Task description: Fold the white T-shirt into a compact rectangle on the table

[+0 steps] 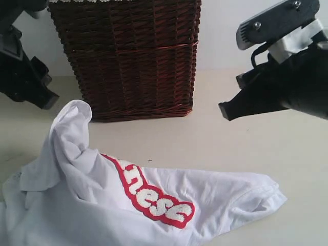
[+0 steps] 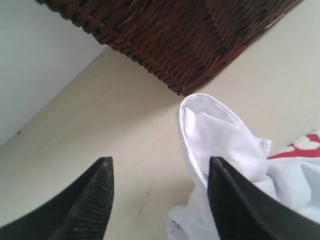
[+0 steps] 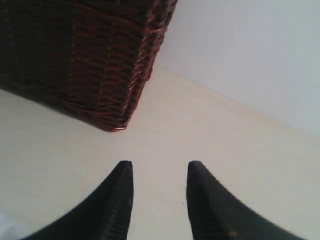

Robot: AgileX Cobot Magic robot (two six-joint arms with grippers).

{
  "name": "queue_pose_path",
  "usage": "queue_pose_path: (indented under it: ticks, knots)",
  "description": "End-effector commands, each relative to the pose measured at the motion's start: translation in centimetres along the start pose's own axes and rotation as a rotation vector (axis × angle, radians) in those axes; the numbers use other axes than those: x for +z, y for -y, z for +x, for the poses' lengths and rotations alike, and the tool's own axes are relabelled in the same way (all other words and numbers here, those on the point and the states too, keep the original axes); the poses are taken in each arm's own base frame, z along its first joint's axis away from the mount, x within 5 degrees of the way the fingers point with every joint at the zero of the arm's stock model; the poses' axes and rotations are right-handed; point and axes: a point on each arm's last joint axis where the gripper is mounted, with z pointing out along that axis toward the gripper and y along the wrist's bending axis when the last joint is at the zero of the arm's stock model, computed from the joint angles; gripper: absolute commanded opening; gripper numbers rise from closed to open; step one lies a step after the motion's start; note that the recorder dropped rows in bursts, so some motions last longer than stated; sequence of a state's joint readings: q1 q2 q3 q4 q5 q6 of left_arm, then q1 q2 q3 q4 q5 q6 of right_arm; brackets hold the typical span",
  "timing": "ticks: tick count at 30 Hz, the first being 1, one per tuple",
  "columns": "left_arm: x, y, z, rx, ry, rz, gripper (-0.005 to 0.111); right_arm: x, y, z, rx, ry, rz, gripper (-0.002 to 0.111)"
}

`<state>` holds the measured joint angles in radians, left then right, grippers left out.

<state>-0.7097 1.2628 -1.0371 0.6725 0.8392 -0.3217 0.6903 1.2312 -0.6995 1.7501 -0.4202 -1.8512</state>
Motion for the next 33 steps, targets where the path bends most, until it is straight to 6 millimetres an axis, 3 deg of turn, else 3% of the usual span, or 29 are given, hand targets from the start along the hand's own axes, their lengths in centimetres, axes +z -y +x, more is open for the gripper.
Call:
queue_pose_path:
  ticks: [1,5,11,15,22,29,33]
  knots:
    - [0.2,1.2,0.3,-0.055,-0.04,0.125,0.055,1.7,-2.5,1.4,-0.016,-0.039,-0.189,0.037]
    - [0.7,3.0,0.7,0.007,-0.114,0.289,0.055,3.6,-5.0,3.1,-0.052,-0.11,-0.343,0.037]
    - [2.0,4.7,1.5,0.075,-0.245,0.387,0.055,6.4,-5.2,5.4,-0.097,-0.25,-0.232,0.037]
    - [3.1,5.3,1.4,0.08,-0.261,0.394,0.05,7.0,-3.8,3.8,-0.06,-0.234,-0.077,0.034]
    - [3.4,5.3,1.3,0.127,-0.24,0.394,0.0,6.2,-3.1,0.3,-0.049,-0.124,-0.056,0.0]
    - [4.1,4.1,1.3,-0.008,-0.233,0.436,0.0,5.2,-3.2,-1.1,-0.021,-0.054,-0.129,0.0]
    - [4.2,3.8,1.4,-0.072,-0.218,0.538,0.0,4.0,-4.3,-2.4,0.022,0.049,-0.371,0.0]
